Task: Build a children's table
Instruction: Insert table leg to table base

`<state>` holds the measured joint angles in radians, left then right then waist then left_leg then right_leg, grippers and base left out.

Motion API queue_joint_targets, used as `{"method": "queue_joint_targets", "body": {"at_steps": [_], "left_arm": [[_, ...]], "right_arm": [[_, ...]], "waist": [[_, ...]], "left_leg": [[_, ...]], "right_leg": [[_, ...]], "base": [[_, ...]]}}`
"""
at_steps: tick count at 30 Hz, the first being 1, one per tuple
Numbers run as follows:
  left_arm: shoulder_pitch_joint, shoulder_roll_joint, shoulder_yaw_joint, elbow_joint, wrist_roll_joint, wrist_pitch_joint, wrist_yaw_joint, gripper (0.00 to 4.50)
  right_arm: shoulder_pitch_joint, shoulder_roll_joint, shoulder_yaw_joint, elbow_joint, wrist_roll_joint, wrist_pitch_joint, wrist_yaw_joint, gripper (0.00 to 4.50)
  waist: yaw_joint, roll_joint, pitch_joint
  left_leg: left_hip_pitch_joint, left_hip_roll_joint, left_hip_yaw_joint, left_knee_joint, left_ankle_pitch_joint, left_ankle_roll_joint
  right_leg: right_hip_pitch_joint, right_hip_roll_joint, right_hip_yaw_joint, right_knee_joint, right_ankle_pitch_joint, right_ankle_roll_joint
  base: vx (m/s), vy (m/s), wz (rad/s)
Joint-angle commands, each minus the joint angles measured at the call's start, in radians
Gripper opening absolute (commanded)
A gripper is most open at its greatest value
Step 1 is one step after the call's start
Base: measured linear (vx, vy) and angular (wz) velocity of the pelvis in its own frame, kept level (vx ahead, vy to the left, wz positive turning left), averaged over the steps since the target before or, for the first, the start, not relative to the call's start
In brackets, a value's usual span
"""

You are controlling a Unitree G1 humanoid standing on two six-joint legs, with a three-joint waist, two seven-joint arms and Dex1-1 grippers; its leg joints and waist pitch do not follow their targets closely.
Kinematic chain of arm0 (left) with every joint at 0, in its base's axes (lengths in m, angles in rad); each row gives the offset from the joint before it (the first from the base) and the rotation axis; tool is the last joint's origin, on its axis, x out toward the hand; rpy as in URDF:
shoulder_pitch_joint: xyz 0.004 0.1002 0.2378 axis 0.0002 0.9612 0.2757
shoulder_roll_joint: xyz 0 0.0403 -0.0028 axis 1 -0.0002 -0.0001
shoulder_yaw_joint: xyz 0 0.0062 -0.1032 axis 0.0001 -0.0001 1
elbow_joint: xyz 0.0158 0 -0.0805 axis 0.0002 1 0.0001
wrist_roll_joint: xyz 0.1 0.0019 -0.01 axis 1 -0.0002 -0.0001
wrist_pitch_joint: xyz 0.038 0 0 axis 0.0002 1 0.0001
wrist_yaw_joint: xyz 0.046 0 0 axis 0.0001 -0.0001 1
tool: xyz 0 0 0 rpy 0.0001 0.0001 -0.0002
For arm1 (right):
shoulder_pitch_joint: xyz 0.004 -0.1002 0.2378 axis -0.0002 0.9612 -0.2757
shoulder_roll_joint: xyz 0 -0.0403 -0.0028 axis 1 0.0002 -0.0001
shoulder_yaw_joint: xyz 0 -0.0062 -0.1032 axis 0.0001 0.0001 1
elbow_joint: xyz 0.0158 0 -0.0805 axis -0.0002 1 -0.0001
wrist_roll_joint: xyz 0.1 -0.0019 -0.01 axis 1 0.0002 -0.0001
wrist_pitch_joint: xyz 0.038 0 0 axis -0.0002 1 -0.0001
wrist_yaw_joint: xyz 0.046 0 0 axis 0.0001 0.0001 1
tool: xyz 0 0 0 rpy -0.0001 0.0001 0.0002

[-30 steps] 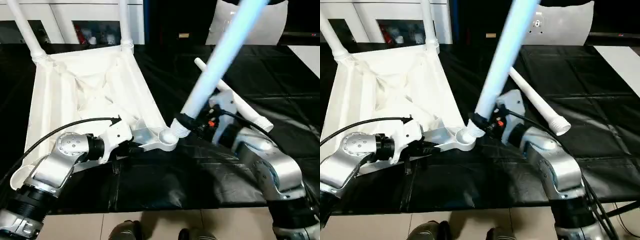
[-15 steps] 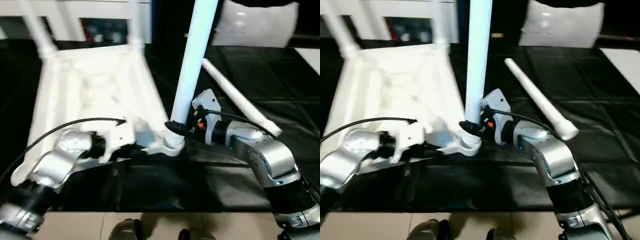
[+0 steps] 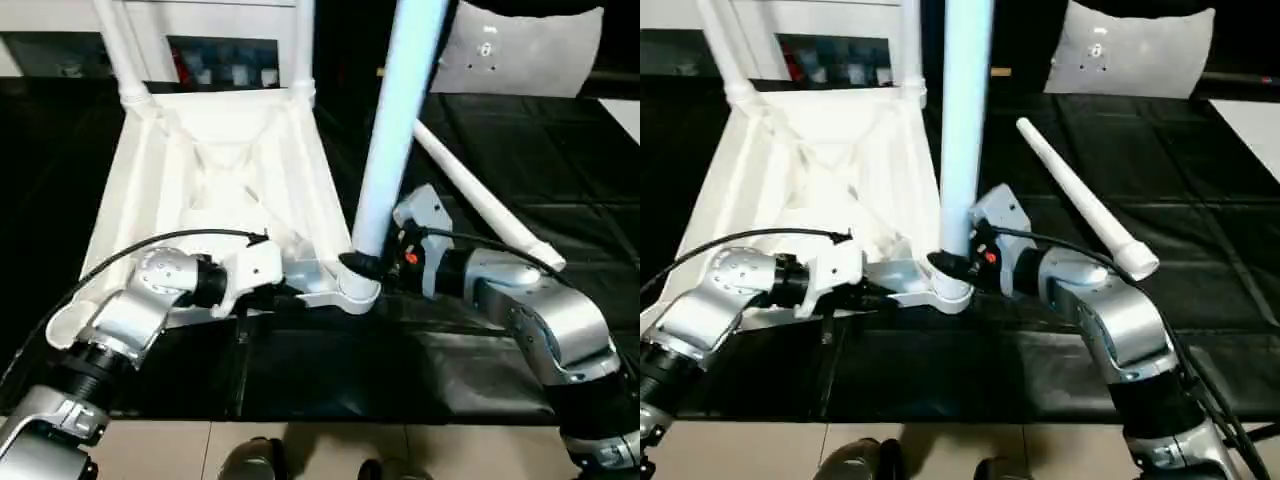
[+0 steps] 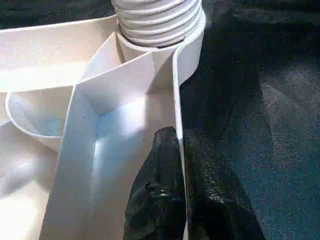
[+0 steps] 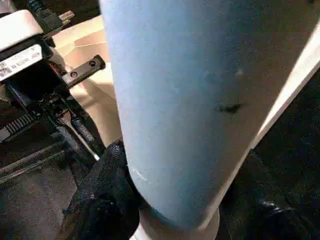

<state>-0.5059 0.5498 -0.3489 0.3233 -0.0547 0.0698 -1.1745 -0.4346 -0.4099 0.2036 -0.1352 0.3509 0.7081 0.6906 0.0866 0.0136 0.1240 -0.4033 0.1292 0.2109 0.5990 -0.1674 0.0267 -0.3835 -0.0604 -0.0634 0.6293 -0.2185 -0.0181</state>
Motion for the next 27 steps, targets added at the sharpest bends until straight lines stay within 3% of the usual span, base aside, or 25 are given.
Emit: {"method": "queue_joint_targets", "body": {"at_steps": [1,10,15,17,19,20,24,27], "left_arm": [[0.006,0.007,0.001,-0.008,-0.008,-0.004,-0.022,0.00],[0.006,-0.007,0.008,-0.026,-0.023,0.007,-0.032,0.00],[0.002,-0.013,0.022,-0.019,-0.023,0.010,-0.013,0.00],[0.006,-0.010,0.028,-0.019,-0.025,0.015,-0.012,0.00],[0.008,-0.009,0.031,-0.019,-0.025,0.017,-0.012,0.00],[0.009,-0.008,0.034,-0.019,-0.024,0.018,-0.010,0.00],[0.012,-0.003,0.041,-0.014,-0.022,0.017,-0.008,0.00],[0.014,0.001,0.041,-0.014,-0.020,0.016,-0.010,0.00]], "right_arm": [[0.010,-0.017,0.025,0.028,-0.014,0.028,0.016,1.91],[-0.001,0.040,0.014,0.153,-0.015,-0.037,0.018,1.91],[0.044,0.061,-0.047,0.212,0.025,-0.059,0.026,1.91],[0.100,0.069,-0.073,0.241,0.035,-0.095,0.027,1.91],[0.127,0.074,-0.081,0.254,0.036,-0.117,0.028,1.91],[0.149,0.074,-0.081,0.259,0.030,-0.141,0.028,1.91],[0.207,0.076,-0.077,0.246,0.013,-0.204,0.033,1.91],[0.228,0.050,-0.038,0.233,-0.047,-0.262,0.024,1.91]], "waist": [[-0.009,0.004,-0.067],[-0.018,0.002,-0.063],[-0.014,0.005,-0.068],[-0.010,0.012,-0.070],[-0.010,0.008,-0.071],[-0.007,0.016,-0.072],[-0.005,0.018,-0.074],[-0.005,0.020,-0.074]], "left_leg": [[0.047,0.121,-0.064,-0.085,-0.281,-0.063],[0.050,0.122,-0.069,-0.087,-0.345,-0.084],[0.047,0.123,-0.066,-0.086,-0.316,-0.072],[0.047,0.123,-0.065,-0.085,-0.313,-0.069],[0.047,0.123,-0.066,-0.086,-0.316,-0.067],[0.045,0.123,-0.067,-0.086,-0.321,-0.069],[0.047,0.123,-0.068,-0.089,-0.344,-0.076],[0.045,0.123,-0.068,-0.091,-0.339,-0.073]], "right_leg": [[0.013,-0.126,0.079,-0.079,-0.196,-0.233],[0.009,-0.130,0.080,-0.089,-0.297,-0.225],[0.012,-0.130,0.081,-0.086,-0.240,-0.234],[0.012,-0.131,0.080,-0.086,-0.227,-0.239],[0.014,-0.129,0.079,-0.084,-0.224,-0.241],[0.014,-0.131,0.078,-0.085,-0.224,-0.243],[0.014,-0.129,0.078,-0.086,-0.227,-0.242],[0.016,-0.127,0.077,-0.085,-0.210,-0.241]], "base": [[0.000,0.000,0.00],[0.000,0.000,0.00],[0.000,0.000,0.00],[0.000,0.000,0.00],[0.000,0.000,0.00],[0.000,0.000,0.00],[0.000,0.000,0.00],[0.000,0.000,0.00]]}}
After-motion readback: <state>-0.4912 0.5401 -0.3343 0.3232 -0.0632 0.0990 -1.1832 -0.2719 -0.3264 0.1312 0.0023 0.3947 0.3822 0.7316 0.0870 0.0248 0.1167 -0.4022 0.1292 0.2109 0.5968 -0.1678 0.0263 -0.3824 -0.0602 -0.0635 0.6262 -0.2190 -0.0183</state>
